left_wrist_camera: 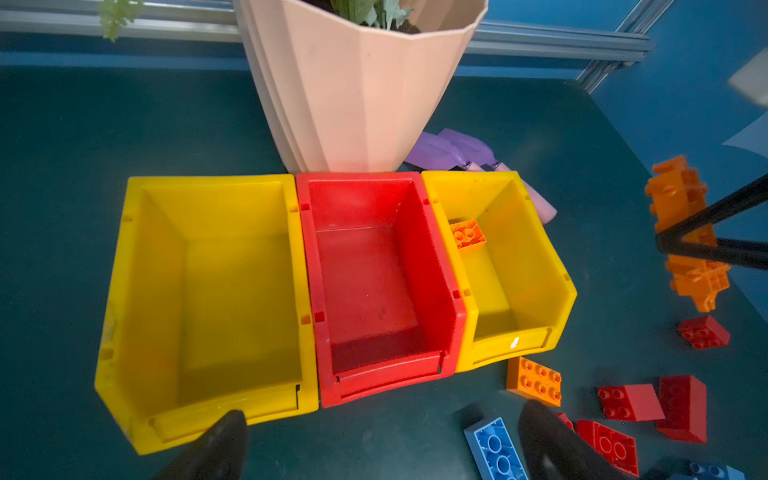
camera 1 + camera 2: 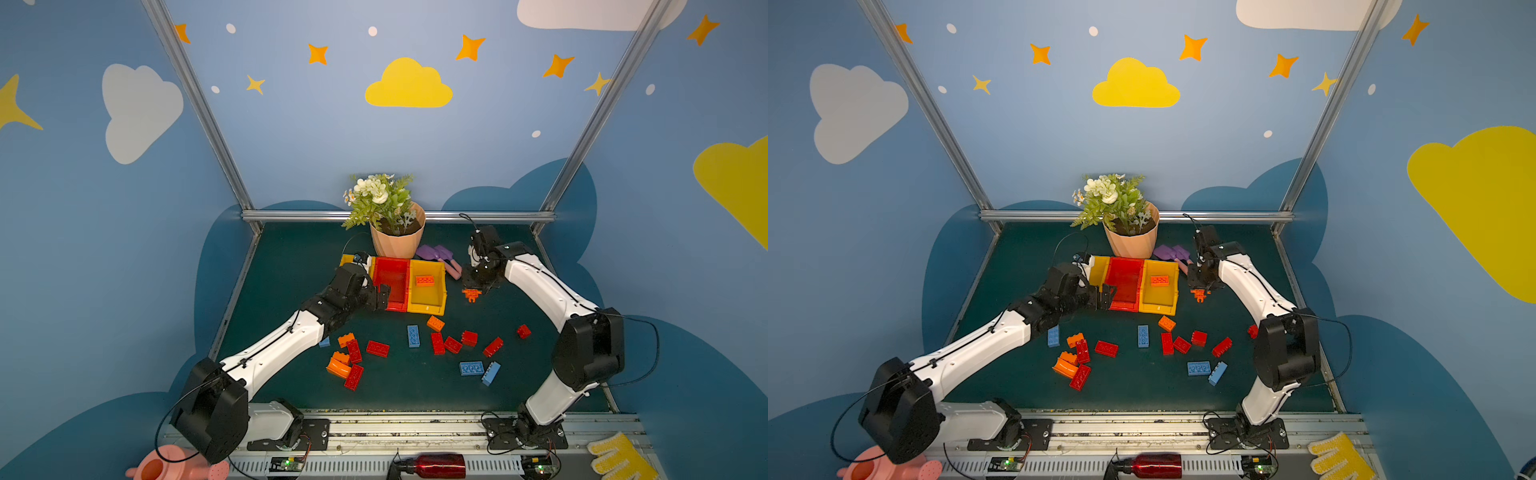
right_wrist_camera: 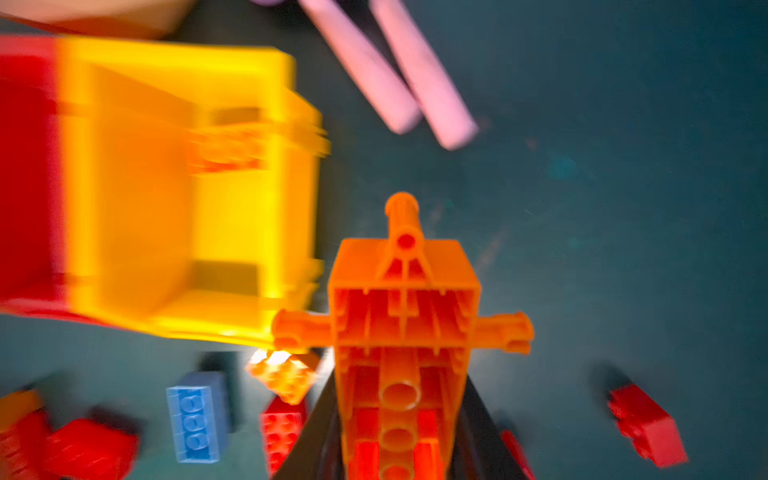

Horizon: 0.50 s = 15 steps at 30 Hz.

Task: Sort the legos into containers by color
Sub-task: 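Carry the orange plate over the same yellow bin and drop it in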

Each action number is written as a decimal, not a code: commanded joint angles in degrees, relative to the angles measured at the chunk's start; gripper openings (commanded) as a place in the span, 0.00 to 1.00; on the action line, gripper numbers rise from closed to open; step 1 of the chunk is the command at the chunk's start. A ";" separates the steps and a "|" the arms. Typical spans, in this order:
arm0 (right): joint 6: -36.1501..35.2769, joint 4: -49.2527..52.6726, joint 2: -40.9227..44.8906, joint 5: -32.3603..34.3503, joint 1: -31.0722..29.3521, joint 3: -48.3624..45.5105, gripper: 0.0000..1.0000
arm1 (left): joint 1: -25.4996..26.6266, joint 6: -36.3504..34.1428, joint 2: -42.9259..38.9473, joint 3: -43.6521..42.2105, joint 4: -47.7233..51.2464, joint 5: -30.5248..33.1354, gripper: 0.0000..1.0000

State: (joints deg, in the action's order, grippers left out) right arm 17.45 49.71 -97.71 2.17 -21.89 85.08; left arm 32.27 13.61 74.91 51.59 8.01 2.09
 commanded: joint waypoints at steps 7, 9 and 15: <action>2.45 3.27 -10.40 -5.16 -7.13 12.84 0.19 | -0.30 1.75 -5.07 -3.37 1.38 4.83 1.00; 2.49 3.21 -12.71 -5.51 -7.88 14.71 0.19 | -0.46 1.90 -6.17 -3.85 2.02 5.41 1.00; 2.55 2.85 -18.03 -5.64 -8.52 18.30 0.22 | -0.72 2.75 -9.37 -5.67 3.68 7.59 1.00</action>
State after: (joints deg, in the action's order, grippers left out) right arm 19.35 51.35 -114.45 -2.90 -30.13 100.92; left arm 31.86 15.46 67.07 46.96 10.09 7.42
